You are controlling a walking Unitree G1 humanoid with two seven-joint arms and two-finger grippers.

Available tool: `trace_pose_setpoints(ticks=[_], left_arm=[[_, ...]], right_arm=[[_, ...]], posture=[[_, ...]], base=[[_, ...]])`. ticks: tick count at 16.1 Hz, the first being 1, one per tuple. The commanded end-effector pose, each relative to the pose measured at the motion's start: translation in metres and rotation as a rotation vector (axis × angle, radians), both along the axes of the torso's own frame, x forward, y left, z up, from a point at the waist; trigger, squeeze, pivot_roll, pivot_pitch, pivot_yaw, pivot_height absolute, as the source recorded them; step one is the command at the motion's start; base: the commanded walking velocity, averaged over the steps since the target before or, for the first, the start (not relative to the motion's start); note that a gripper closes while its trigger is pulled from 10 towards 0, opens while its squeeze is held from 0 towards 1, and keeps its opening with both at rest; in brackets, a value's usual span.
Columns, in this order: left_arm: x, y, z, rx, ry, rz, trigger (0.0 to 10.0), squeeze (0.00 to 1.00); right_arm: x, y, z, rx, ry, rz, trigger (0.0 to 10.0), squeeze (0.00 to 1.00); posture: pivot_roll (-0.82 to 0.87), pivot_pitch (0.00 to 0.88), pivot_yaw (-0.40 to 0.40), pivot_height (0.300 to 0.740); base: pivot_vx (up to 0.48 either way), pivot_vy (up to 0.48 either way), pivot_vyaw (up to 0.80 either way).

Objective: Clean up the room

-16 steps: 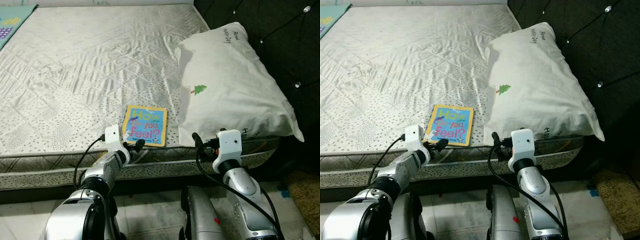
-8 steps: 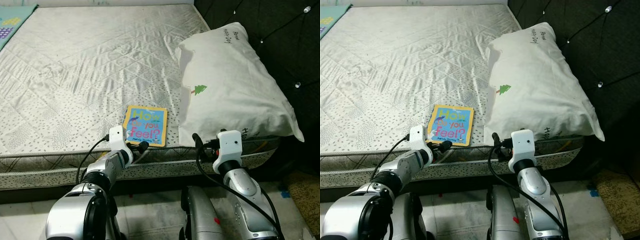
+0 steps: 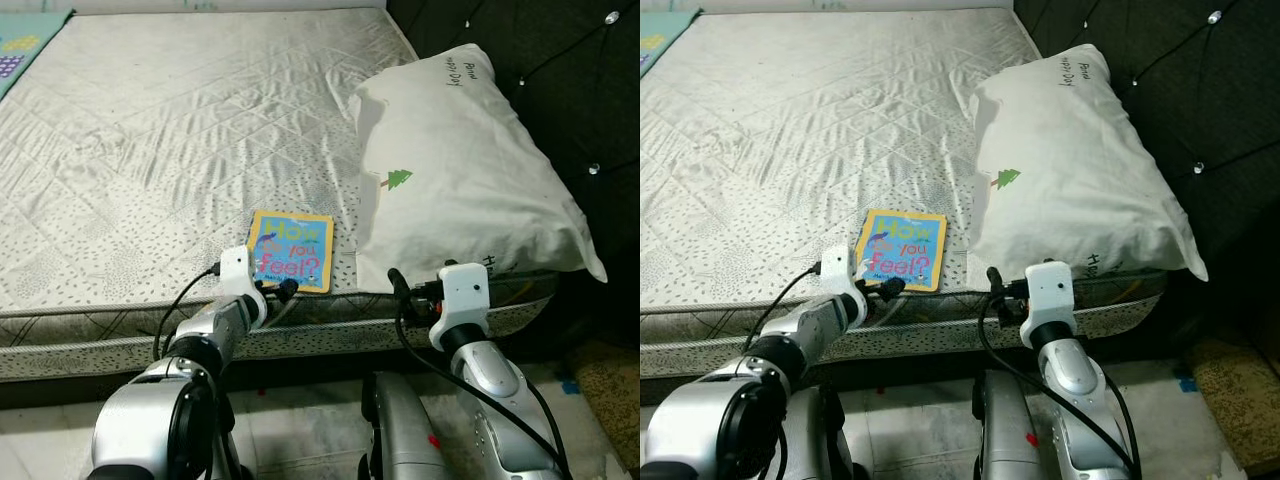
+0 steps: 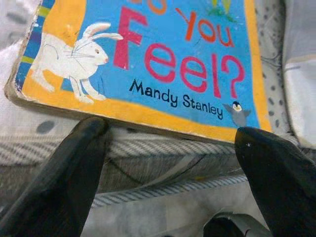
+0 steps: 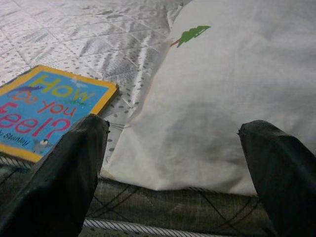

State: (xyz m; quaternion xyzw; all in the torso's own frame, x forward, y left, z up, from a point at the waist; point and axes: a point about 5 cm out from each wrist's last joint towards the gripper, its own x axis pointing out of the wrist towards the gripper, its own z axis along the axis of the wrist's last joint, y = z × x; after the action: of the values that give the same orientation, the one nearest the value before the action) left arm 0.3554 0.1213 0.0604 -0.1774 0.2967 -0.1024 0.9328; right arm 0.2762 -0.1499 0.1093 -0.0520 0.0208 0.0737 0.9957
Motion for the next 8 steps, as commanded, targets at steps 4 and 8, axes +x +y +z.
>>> trace_pose_setpoints(ticks=[4, 8], left_arm=[[0.008, -0.015, 0.013, -0.002, -0.049, -0.043, 10.0, 0.00], [0.009, -0.024, 0.016, -0.013, -0.056, -0.055, 10.0, 0.00]], right_arm=[[-0.015, -0.010, 0.007, -0.038, -0.010, -0.019, 10.0, 0.00], [-0.021, -0.014, 0.011, -0.056, -0.005, -0.022, 10.0, 0.00]], posture=[[-0.37, 0.135, 0.028, 0.542], [-0.39, 0.155, 0.022, 0.542]], base=[[0.000, 0.000, 0.00], [0.000, 0.000, 0.00]])
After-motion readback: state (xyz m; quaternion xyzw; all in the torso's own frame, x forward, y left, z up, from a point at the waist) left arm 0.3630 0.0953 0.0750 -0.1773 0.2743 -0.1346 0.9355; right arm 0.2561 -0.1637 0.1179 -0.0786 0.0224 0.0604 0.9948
